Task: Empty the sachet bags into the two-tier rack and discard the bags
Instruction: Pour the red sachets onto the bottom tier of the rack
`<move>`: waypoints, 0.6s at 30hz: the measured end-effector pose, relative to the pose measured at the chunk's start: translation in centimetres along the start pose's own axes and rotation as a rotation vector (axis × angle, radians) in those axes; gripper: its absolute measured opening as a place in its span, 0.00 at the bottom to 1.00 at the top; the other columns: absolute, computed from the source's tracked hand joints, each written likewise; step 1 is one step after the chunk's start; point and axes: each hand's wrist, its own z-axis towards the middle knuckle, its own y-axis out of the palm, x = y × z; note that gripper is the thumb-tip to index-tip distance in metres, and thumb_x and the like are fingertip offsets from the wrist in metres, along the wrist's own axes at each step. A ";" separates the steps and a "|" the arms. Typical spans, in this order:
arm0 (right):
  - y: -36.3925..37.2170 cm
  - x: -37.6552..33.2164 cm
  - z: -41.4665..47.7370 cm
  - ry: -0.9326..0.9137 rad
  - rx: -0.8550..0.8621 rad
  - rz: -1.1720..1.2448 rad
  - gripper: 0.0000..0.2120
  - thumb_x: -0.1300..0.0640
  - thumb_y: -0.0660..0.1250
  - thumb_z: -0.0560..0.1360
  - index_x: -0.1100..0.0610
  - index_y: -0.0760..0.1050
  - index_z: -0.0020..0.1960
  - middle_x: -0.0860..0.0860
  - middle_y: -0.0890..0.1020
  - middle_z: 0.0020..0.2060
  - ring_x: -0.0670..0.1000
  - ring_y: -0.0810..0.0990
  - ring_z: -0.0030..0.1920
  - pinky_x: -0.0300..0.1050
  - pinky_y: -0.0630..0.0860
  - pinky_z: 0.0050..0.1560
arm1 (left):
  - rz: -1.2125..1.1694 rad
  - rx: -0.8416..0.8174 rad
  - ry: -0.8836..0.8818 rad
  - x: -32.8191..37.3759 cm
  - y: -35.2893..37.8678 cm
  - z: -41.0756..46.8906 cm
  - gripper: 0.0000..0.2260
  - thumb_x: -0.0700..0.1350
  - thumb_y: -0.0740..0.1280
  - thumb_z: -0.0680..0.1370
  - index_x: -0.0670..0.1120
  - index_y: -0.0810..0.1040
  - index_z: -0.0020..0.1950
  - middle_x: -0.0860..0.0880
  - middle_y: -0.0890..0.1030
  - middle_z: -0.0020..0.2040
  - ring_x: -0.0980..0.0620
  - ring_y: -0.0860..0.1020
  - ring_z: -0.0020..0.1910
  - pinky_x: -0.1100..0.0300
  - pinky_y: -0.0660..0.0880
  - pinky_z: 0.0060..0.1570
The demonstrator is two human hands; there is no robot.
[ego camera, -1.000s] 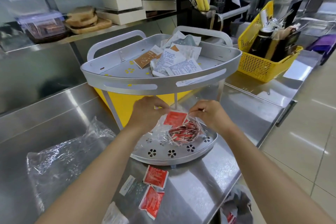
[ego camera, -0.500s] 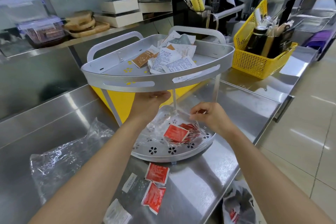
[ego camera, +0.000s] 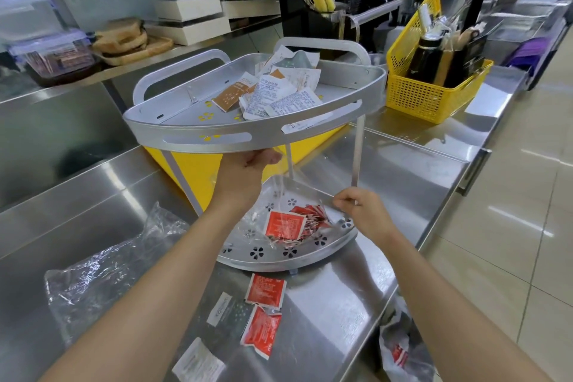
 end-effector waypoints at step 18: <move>1.4 -1.9 -0.3 -0.139 0.142 0.003 0.05 0.64 0.69 0.71 0.61 0.83 0.44 0.53 0.84 0.41 0.55 0.80 0.44 0.46 0.75 0.47 | -0.008 -0.102 -0.033 -0.5 -0.8 0.2 0.08 0.42 0.71 0.71 0.56 0.77 0.39 0.55 0.81 0.39 0.58 0.80 0.42 0.60 0.75 0.50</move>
